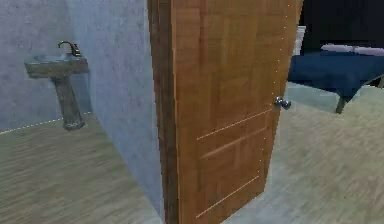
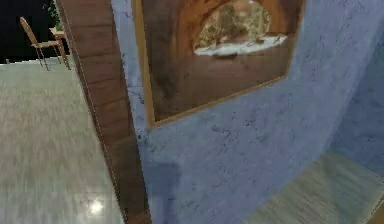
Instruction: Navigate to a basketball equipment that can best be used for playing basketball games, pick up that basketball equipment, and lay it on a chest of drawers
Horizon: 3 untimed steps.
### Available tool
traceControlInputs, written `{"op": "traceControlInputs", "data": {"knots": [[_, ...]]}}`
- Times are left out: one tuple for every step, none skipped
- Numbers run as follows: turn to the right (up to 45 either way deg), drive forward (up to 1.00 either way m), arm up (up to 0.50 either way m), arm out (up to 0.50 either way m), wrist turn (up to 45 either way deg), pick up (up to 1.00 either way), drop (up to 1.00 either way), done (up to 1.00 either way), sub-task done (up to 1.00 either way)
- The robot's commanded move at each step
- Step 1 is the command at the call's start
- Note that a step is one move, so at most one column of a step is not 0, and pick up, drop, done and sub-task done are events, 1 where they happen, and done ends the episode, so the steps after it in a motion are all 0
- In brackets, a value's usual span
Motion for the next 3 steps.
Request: {"op": "traceControlInputs", "data": {"knots": [[-27.0, 0.0, 0.0, 0.0, 0.0, 0.0, 0.0, 0.0, 0.0], [0.0, 0.35, 0.0, 0.0, 0.0, 0.0, 0.0, 0.0, 0.0], [45.0, 0.0, 0.0, 0.0, 0.0, 0.0, 0.0, 0.0, 0.0]]}}
